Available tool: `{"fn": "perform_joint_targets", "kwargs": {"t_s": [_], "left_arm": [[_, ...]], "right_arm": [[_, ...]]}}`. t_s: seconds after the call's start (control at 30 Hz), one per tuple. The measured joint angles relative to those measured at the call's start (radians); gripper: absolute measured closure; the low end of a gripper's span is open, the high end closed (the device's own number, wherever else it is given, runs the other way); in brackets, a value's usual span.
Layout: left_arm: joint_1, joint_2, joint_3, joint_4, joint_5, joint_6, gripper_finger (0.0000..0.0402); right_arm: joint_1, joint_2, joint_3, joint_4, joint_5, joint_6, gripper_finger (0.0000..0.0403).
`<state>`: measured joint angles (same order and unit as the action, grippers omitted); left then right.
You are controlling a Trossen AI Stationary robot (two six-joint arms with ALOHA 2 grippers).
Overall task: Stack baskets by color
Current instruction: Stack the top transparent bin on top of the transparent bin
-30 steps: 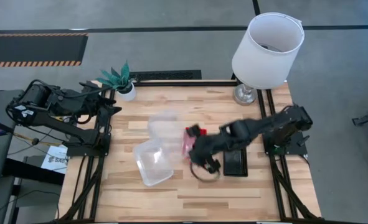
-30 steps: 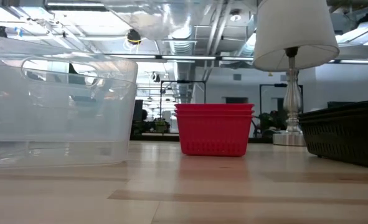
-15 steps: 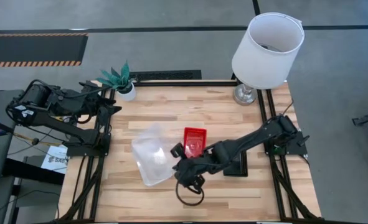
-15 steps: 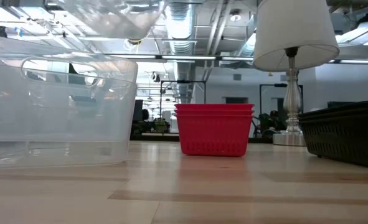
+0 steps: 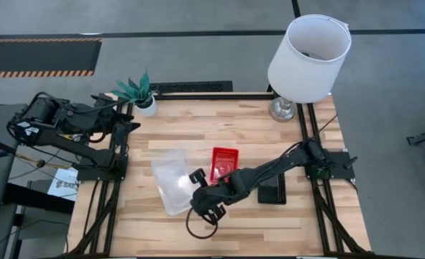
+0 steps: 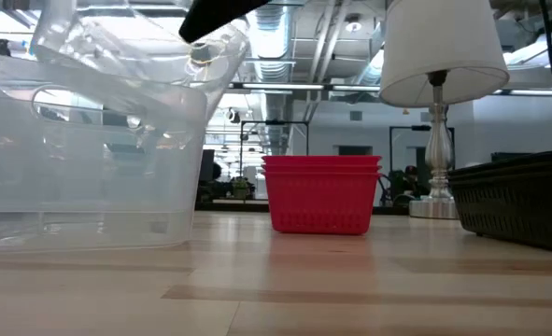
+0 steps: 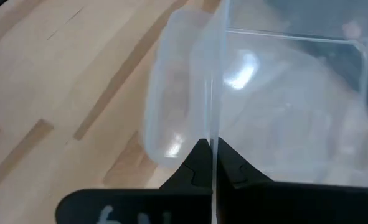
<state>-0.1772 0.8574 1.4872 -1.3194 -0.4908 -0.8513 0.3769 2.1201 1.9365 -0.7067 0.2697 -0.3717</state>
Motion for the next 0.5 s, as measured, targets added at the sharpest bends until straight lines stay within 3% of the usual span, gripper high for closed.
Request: {"fn": "perform_joint_targets", "kwargs": {"t_s": [0.23,0.4,0.5], "left_arm": [[0.0,0.0,0.0,0.0,0.0,0.001,0.0168],[0.0,0.0,0.0,0.0,0.001,0.001,0.0168],[0.0,0.0,0.0,0.0,0.001,0.001,0.0168]], "right_arm": [[0.002,-0.011,0.002,0.005,-0.013,0.041,0.0398],[-0.006,-0.003,0.002,0.001,-0.113,0.083,0.04],[-0.007,0.022,0.004,-0.003,-0.112,0.083,0.0399]]}}
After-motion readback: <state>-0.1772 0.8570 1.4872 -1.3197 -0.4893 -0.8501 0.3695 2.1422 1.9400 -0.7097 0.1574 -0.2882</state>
